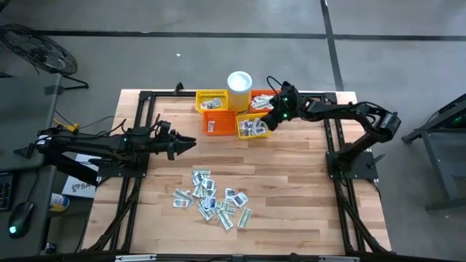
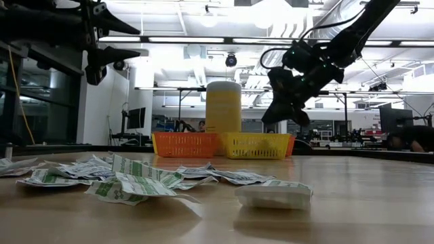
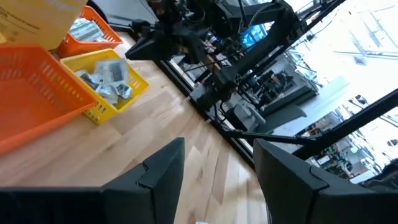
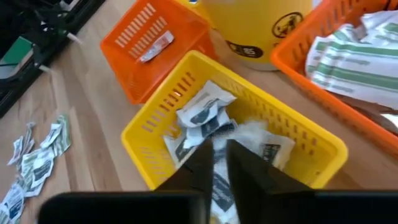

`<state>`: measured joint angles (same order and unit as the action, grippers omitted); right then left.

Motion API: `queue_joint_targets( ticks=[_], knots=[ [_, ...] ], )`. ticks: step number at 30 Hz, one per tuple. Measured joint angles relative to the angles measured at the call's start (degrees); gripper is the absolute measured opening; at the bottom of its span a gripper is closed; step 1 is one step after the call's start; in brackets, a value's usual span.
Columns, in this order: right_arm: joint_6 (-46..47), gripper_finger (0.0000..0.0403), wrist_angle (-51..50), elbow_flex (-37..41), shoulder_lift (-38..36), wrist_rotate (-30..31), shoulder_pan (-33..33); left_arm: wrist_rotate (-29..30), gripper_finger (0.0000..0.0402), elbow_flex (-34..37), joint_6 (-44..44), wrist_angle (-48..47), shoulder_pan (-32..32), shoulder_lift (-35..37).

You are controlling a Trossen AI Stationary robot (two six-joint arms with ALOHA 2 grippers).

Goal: Pick & Place First Aid Supplies
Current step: Put the black towelette pack into the bottom yellow basket

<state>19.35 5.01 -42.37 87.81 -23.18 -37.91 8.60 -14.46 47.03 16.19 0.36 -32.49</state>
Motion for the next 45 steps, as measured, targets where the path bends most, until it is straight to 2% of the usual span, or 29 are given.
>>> queue_joint_targets(
  ticks=[7,11,16,22,30,36,40,45],
  knots=[
    [0.1,0.0142,-0.1,0.0,0.0,-0.1,-2.4,1.4,0.0191,0.0,-0.2,0.0,0.0,0.0],
    [2.6,0.0183,-0.1,0.0,-0.9,-7.2,-3.8,1.6,0.0191,0.0,-0.2,0.1,0.0,-0.4],
    [2.6,0.0191,-0.1,0.0,-1.3,-14.8,-0.7,1.2,0.0191,-0.1,1.1,0.5,0.0,-2.4],
    [1.4,0.0183,-0.1,0.0,-1.3,-14.1,8.5,-4.3,0.0191,-0.1,4.7,0.9,0.0,-7.1],
    [-0.3,0.0173,-0.1,0.0,-1.3,-5.3,22.6,-11.3,0.0191,-0.3,2.6,0.9,0.0,-12.4],
    [0.2,0.016,-0.2,0.0,-1.3,2.9,33.4,-14.3,0.0191,-0.3,-1.8,0.8,0.0,-13.3],
    [3.8,0.0153,-1.1,0.0,-1.3,9.7,39.8,-15.5,0.0191,-0.3,-5.1,0.8,0.0,-13.3],
    [9.2,0.0154,-4.7,0.0,-1.3,14.4,45.9,-19.6,0.0191,-0.3,-8.5,0.9,0.0,-12.0]
  ],
)
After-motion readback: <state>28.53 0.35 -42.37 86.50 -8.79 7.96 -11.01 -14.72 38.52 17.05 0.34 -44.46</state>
